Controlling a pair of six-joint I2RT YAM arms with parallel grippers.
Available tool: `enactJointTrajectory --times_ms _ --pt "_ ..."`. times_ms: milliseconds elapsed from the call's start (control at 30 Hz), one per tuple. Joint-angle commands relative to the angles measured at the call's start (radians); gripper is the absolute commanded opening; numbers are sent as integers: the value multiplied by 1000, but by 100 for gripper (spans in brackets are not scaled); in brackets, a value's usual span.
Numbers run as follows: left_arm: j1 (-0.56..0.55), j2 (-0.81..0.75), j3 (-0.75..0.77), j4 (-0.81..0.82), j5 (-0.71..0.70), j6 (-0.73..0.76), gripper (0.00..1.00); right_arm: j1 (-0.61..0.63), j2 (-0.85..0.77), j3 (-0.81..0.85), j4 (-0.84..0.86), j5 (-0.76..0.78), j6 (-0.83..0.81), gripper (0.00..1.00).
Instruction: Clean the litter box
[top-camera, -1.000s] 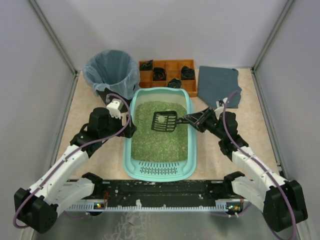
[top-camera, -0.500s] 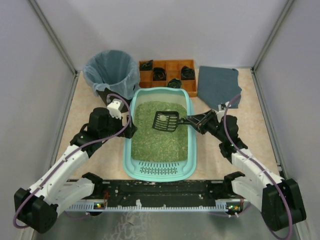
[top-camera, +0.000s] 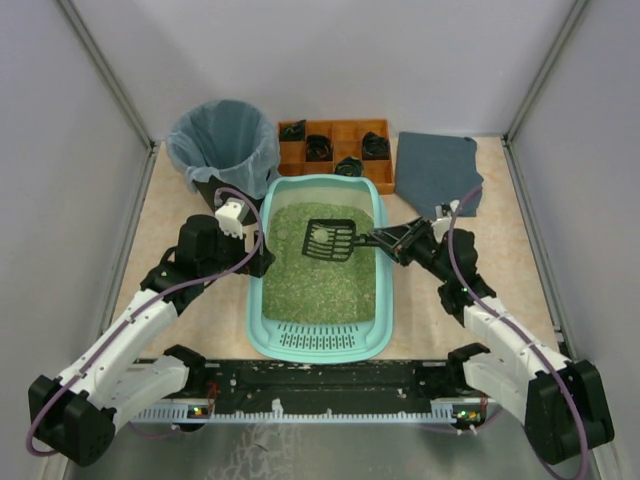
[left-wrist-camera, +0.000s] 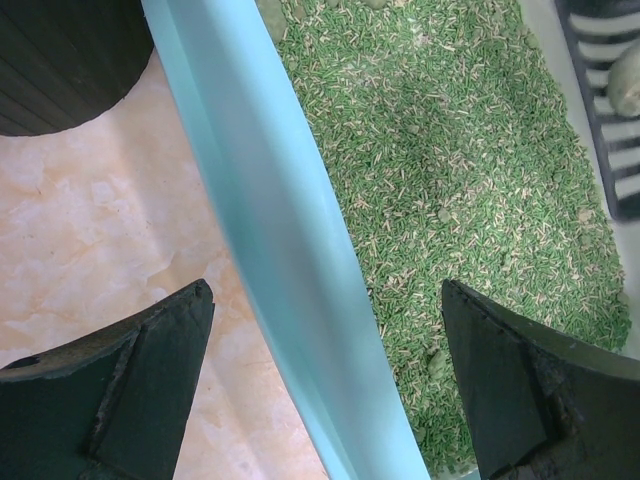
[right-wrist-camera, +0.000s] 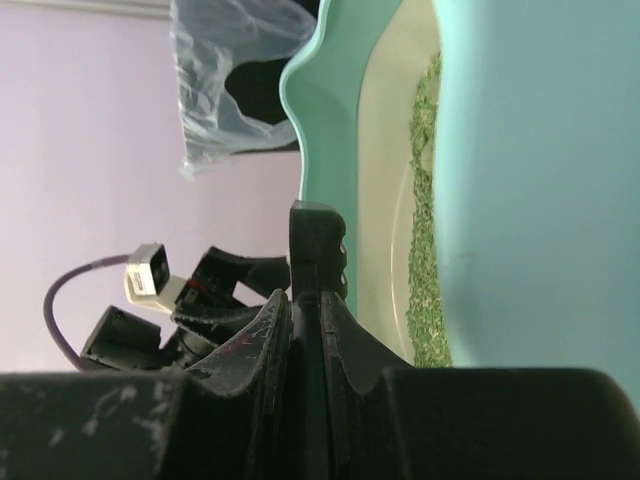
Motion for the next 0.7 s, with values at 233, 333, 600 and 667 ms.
enactJointTrajectory --times_ms 233,333,600,667 --pt "-3 4 -6 24 20 11 100 -52 -32 -26 131 -16 26 0" --pt "-2 -6 -10 26 12 11 100 -45 -9 -43 197 -28 47 0" --pt "-4 -5 -8 23 8 11 100 -64 -53 -47 115 2 12 0" --pt "-3 -9 -12 26 5 12 100 -45 -31 -17 136 -38 -13 0"
